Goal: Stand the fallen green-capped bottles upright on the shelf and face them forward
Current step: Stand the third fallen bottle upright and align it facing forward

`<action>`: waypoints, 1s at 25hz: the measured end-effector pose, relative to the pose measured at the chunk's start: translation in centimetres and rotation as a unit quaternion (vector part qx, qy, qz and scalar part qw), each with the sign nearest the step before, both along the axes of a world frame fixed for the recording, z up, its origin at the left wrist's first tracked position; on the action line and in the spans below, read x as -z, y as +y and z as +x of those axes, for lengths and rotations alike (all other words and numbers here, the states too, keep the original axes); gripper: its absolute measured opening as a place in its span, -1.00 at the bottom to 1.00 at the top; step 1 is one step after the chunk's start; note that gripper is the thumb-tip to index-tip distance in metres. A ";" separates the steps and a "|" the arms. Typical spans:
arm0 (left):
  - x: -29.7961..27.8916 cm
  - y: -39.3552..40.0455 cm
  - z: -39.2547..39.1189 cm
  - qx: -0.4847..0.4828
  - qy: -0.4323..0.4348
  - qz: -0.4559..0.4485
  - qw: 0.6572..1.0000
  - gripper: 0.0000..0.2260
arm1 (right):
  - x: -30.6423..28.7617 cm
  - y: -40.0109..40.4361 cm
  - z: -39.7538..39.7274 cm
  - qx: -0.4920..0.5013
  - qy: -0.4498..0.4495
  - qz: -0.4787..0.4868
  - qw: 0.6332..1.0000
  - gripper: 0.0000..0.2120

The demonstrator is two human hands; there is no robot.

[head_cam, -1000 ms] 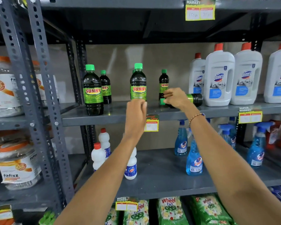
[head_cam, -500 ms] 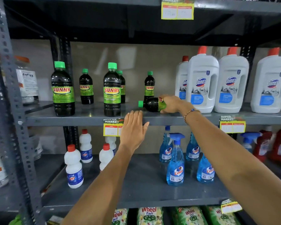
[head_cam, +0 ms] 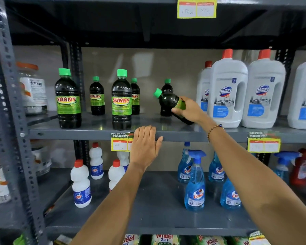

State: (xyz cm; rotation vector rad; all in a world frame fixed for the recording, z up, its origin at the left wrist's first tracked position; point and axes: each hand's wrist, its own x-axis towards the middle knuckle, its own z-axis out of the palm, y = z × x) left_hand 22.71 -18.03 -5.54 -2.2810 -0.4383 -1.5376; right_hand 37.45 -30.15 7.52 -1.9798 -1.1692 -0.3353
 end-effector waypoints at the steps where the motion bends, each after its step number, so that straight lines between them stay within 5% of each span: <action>1: 0.0 0.0 -0.1 0.000 -0.003 0.001 1.000 -0.61 | -0.4 0.0 -0.2 -0.034 0.049 0.032 0.998 -0.52; 4: 0.1 -0.1 -0.2 0.001 -0.003 -0.001 1.000 -0.61 | -0.6 0.4 -1.5 -0.120 0.206 0.093 0.967 -0.59; 7: 0.1 0.0 -0.1 0.008 -0.005 -0.004 1.000 -0.60 | 0.4 1.4 -1.7 -0.129 0.270 0.107 0.948 -0.54; 15: 0.1 -0.2 -0.3 0.007 -0.004 -0.012 1.000 -0.62 | 1.6 2.5 -0.7 -0.088 0.310 0.156 0.934 -0.41; 19: 0.3 -0.2 -0.1 0.010 -0.011 -0.014 1.000 -0.63 | 2.1 2.8 -0.6 -0.033 0.228 0.104 0.968 -0.29; 25: 0.3 -0.3 0.0 0.004 -0.013 -0.013 1.000 -0.64 | 2.1 2.6 -0.4 -0.018 0.200 0.086 0.976 -0.50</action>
